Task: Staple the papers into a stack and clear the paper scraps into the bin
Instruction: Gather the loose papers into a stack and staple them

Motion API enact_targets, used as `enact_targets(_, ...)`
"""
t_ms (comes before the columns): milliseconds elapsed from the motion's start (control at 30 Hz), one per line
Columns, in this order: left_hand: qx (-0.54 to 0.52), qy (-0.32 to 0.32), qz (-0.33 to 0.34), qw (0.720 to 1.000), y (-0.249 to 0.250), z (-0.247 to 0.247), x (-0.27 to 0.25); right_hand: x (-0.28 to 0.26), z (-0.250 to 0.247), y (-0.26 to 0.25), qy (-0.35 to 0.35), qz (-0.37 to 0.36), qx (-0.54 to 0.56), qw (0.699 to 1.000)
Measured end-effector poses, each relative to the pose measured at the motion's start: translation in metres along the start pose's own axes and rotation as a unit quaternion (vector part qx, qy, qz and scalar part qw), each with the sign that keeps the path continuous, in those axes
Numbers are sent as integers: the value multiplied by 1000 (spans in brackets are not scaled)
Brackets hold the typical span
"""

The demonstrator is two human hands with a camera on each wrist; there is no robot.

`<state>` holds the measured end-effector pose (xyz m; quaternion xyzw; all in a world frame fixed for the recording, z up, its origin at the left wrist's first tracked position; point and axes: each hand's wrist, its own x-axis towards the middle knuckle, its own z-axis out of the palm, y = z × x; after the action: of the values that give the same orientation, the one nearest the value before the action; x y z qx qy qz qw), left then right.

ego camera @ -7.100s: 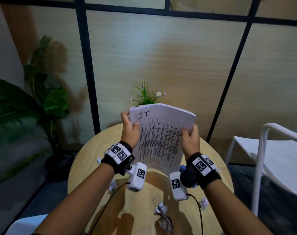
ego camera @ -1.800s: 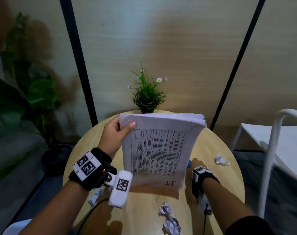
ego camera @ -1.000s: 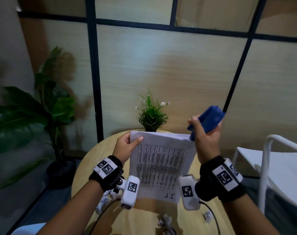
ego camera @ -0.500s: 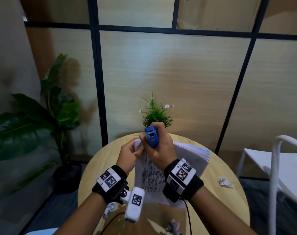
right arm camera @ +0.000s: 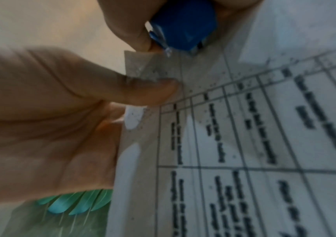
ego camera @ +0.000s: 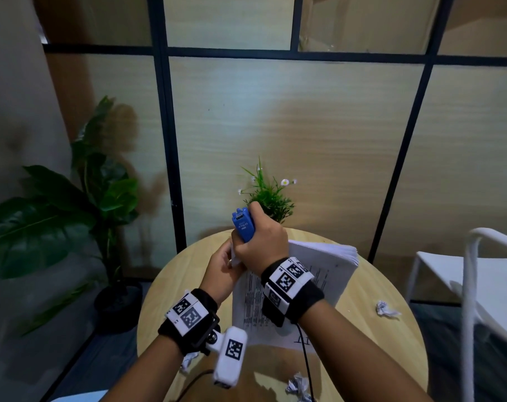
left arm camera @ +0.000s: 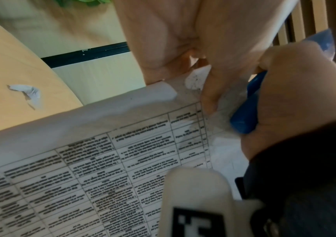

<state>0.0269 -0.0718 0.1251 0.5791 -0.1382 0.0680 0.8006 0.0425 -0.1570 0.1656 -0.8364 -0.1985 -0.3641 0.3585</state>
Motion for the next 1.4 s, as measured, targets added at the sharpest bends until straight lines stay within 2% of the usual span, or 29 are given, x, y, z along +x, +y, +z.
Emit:
enact_targets(100, 62, -4, -4, 998, -2, -4, -2, 3, 2, 1, 1, 17, -14, 1000)
enact_targets(233, 85, -12, 19, 996, -3, -4, -1, 7, 0, 1, -17, 41, -32, 999)
enact_targets(400, 121, -1, 62, 991, -4, -6, 1, 4, -5, 3, -15, 12, -30, 999)
enact_targets(533, 125, -2, 71, 990, -6, -6, 2, 0, -2, 7, -10, -17, -48, 999)
enact_targets(667, 126, -8, 72, 989, -9, -5, 3, 2, 0, 10, -18, 5, -57, 998)
enact_targets(767, 130, -4, 61, 990, -11, -4, 4, 4, -1, 11, -30, 19, -64, 997)
enact_targets(967, 165, 16, -7, 986, -15, 1, 7, 7, -10, 11, -40, 17, -20, 999)
enact_targets(1033, 170, 32, -16, 985, -16, 2, 9, 12, -18, 12, 2, 46, 45, 998)
enact_targets(1100, 183, 39, -22, 982, -15, 2, 12, 19, -34, 16, 55, 107, 131, 984)
enact_targets(1167, 191, 44, -21, 980, -12, 1, 15, 24, -55, 28, 98, 181, 211, 956)
enact_targets(1233, 202, 44, -21, 978, -9, 2, 19, 23, -78, 46, 170, 237, 258, 921)
enact_targets(1333, 209, 39, -22, 977, -4, 7, 22, 14, -111, 82, 303, 271, 266, 874)
enact_targets(1400, 204, 49, -23, 977, -5, 9, 26, 2, -127, 110, 334, 296, 275, 852)
